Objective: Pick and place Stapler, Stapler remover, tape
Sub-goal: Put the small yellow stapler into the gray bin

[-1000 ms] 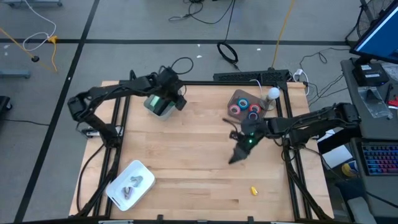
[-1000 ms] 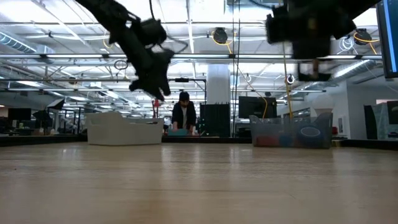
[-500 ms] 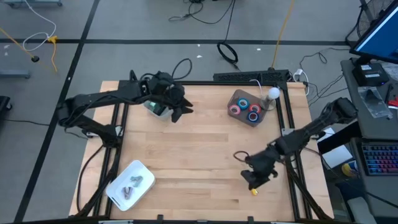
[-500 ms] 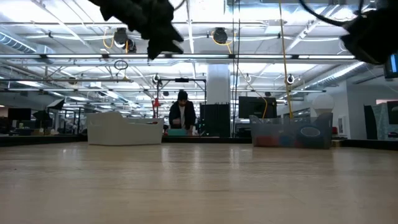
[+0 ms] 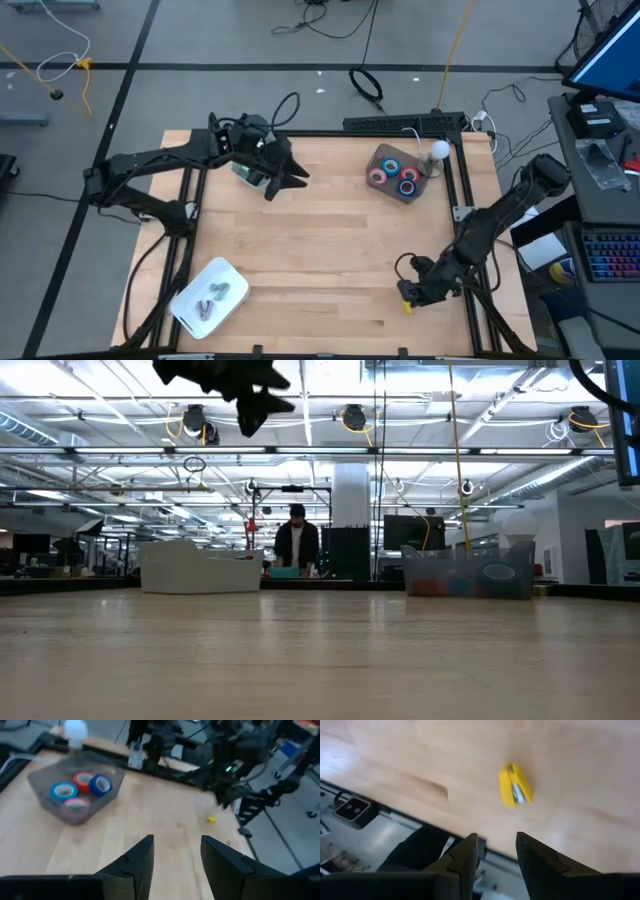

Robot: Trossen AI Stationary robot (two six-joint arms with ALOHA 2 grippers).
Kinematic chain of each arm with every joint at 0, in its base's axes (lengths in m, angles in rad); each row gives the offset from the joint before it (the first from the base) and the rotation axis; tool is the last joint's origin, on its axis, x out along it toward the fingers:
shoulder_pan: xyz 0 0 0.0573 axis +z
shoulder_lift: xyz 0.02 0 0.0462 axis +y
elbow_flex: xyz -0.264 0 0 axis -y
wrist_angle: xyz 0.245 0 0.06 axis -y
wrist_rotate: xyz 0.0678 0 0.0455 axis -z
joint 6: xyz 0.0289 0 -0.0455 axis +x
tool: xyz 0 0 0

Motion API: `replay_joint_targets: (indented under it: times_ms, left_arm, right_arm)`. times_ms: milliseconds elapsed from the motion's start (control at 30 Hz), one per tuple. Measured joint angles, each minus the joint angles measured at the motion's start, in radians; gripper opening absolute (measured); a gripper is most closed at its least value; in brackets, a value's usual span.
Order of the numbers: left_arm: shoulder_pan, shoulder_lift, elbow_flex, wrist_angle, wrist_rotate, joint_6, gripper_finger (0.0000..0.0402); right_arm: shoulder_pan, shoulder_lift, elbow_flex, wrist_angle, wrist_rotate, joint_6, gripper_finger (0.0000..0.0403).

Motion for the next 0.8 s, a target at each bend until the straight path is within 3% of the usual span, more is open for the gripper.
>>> replay_joint_targets:
  times_ms: [100,367,800]
  left_arm:
    - [-0.007,-0.028,0.000,-0.011,0.003,0.001,0.0163]
    - [-0.002,-0.145,-0.044,0.008,-0.041,-0.008,0.0163]
    - [-0.005,-0.272,-0.174,0.041,-0.079,-0.106,0.0163]
  right_arm:
    - [0.015,0.042,0.000,0.003,0.051,-0.049,0.0130]
    - [0.030,0.151,0.000,0.024,0.060,-0.116,0.0130]
    - [0.027,0.171,0.000,0.033,0.099,-0.144,0.0130]
